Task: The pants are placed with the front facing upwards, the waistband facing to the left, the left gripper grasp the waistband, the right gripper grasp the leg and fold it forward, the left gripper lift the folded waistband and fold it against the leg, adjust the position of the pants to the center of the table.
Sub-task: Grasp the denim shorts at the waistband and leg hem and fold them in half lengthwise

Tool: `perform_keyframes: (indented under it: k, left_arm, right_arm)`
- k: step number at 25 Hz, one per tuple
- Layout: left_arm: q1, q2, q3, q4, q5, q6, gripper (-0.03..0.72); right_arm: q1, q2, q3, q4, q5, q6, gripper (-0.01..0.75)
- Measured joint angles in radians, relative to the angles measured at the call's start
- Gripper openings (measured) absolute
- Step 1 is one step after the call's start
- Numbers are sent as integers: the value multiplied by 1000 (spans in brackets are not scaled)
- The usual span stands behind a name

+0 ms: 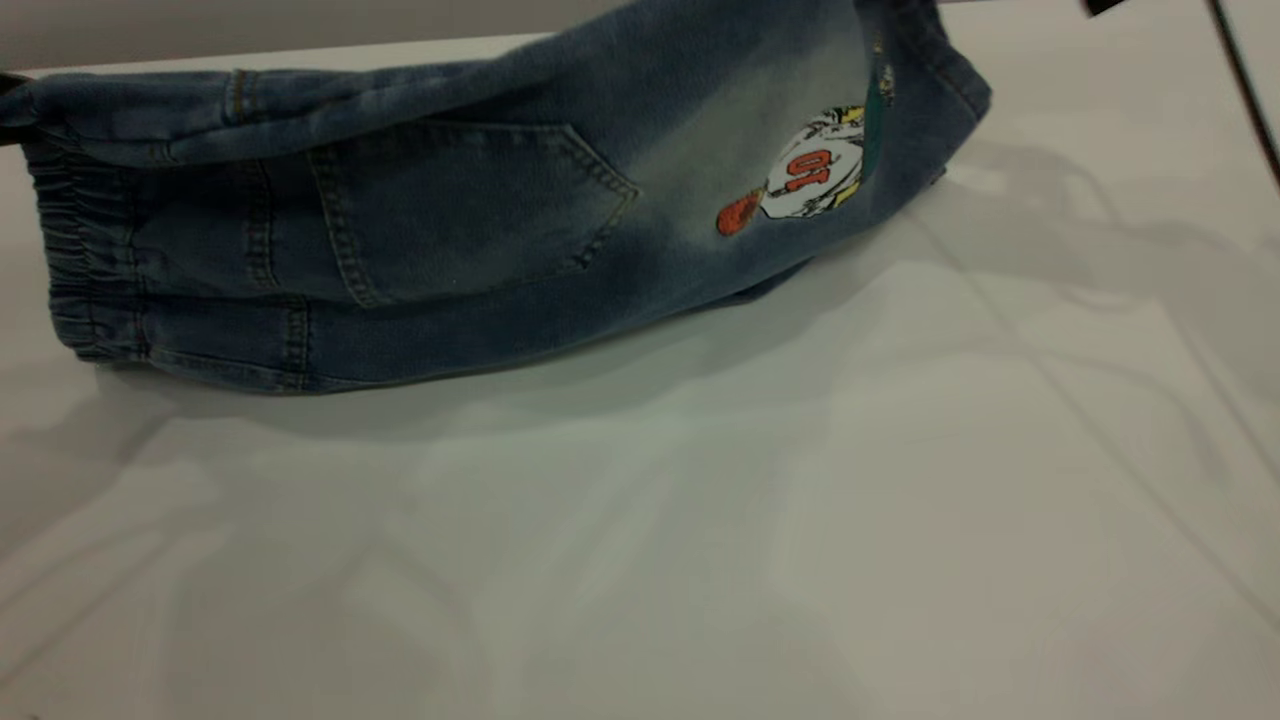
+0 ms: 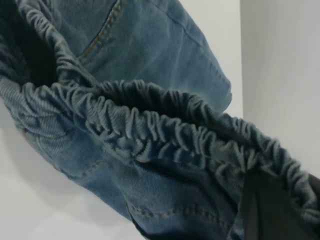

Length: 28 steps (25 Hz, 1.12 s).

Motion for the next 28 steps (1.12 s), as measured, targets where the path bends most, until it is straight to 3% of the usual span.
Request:
perform_keyframes:
  k: [8, 19, 28]
  left_arm:
    - [0, 2, 0, -48, -91, 0, 114]
    - [0, 2, 0, -46, -265, -27, 114]
    - [0, 2, -4, -44, -303, -27, 114]
  right_arm:
    - [18, 83, -108, 9, -6, 39, 27]
    - [18, 116, -108, 0, -58, 50, 27]
    - [18, 116, -108, -36, -66, 51, 27]
